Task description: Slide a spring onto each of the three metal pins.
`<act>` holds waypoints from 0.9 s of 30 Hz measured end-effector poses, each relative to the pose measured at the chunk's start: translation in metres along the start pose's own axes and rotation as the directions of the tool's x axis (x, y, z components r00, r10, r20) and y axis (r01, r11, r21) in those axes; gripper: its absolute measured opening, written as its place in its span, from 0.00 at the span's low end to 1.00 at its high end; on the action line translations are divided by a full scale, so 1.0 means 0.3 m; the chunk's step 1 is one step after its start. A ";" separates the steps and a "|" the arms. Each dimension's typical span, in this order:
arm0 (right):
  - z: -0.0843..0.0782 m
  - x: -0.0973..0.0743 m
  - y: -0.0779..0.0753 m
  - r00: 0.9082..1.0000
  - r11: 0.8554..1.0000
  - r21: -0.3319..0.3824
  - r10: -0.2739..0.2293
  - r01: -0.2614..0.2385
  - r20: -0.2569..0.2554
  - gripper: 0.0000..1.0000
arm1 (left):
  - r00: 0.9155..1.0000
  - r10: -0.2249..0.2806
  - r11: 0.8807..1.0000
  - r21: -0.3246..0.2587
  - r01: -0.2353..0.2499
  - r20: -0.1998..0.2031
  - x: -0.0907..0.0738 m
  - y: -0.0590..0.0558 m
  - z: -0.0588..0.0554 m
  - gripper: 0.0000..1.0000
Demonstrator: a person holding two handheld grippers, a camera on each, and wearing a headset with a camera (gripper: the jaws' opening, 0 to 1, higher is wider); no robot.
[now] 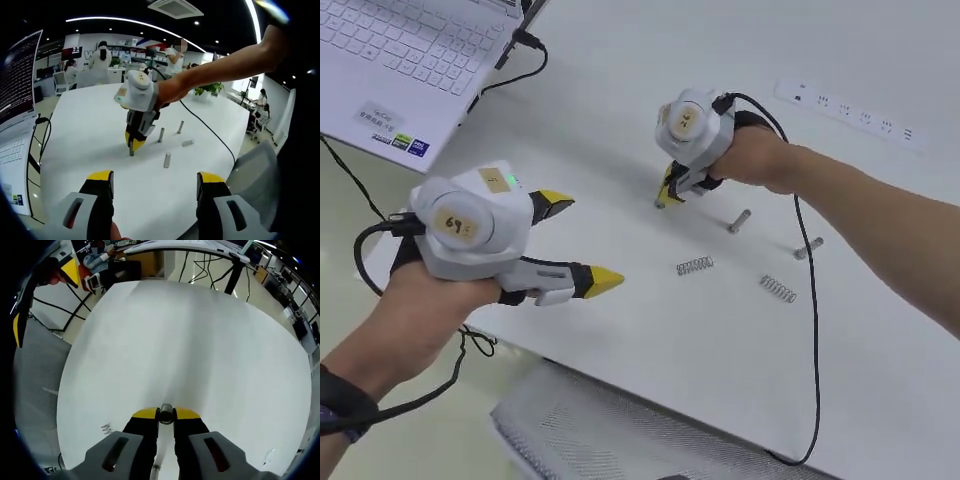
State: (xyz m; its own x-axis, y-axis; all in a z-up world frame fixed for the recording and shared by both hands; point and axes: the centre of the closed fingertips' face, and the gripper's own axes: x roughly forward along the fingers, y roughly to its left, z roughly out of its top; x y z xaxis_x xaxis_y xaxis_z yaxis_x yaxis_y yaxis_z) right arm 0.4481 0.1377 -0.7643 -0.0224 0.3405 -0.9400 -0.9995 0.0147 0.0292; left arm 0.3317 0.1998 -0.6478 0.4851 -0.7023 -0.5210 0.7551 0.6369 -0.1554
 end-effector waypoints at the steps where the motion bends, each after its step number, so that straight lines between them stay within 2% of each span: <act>1: 0.000 0.001 0.001 1.000 1.000 0.001 0.002 -0.002 0.000 0.09 | 1.000 0.000 1.000 0.000 0.000 -0.001 0.000 0.000 0.000 0.63; 15: -0.018 0.005 0.013 1.000 1.000 0.009 -0.002 0.002 -0.002 0.10 | 1.000 -0.002 1.000 0.001 0.002 -0.001 0.002 -0.002 0.003 0.63; 19: -0.031 -0.008 0.011 1.000 1.000 0.015 -0.012 0.013 -0.009 0.14 | 1.000 -0.004 1.000 0.005 0.004 -0.003 0.003 -0.005 0.006 0.63; 27: -0.039 -0.039 0.011 0.999 0.998 0.057 -0.037 0.036 0.016 0.20 | 1.000 -0.004 1.000 0.014 0.004 0.001 0.003 -0.011 0.023 0.63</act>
State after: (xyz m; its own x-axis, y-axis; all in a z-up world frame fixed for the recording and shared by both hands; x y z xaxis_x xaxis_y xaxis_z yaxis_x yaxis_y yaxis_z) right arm 0.4448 0.1227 -0.7571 0.0150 0.3547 -0.9349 -0.9966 0.0808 0.0147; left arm 0.3326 0.1948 -0.6418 0.4827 -0.7051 -0.5195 0.7633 0.6295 -0.1452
